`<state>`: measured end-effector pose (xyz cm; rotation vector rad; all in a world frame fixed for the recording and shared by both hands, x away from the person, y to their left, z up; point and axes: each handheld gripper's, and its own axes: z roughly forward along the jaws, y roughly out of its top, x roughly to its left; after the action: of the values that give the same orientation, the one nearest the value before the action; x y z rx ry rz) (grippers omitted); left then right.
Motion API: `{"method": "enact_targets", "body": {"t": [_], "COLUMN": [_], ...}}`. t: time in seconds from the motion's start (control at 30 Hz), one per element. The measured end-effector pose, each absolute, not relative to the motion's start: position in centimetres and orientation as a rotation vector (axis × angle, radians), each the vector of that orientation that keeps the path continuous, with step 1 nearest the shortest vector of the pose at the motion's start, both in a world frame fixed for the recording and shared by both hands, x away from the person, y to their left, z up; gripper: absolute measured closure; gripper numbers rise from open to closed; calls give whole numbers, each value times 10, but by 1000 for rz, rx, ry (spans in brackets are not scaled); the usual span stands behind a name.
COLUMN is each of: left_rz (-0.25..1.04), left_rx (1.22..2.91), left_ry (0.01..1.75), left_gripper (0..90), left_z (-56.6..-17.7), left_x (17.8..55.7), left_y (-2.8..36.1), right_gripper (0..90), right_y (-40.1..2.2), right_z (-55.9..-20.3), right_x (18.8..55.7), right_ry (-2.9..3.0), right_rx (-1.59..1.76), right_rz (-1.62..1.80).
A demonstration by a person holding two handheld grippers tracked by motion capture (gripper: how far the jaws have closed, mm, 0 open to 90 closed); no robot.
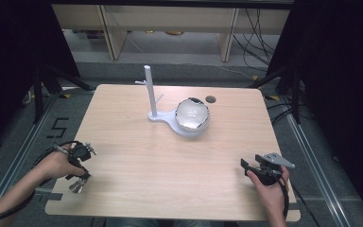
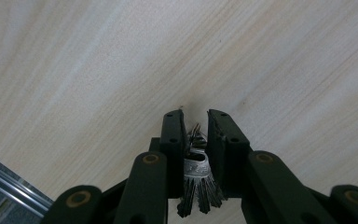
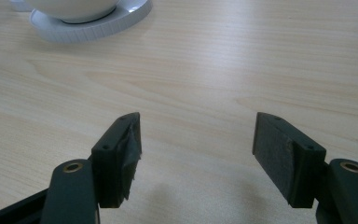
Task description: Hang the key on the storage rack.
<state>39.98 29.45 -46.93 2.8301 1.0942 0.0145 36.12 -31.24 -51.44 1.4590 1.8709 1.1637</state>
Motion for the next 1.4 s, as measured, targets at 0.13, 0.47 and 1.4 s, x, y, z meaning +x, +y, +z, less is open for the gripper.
{"method": "enact_targets", "body": {"t": [0.13, 0.47, 1.4], "left_rz": [-18, -56, -23], "left_rx": [2858, 2866, 2833], "left_ry": [1095, 1114, 1185], "left_gripper": [775, 799, 885], "left_z": [-470, -472, -476], "left_x": [401, 405, 406], "left_y": [292, 290, 288], "right_gripper": [335, 335, 335], "right_y": [-312, -314, -313], "right_z": [-514, -514, -514], "right_x": [361, 362, 361], "right_ry": [1870, 1889, 1873], "right_rx": [1459, 1441, 1470], "right_rz": [1166, 1162, 1165]}}
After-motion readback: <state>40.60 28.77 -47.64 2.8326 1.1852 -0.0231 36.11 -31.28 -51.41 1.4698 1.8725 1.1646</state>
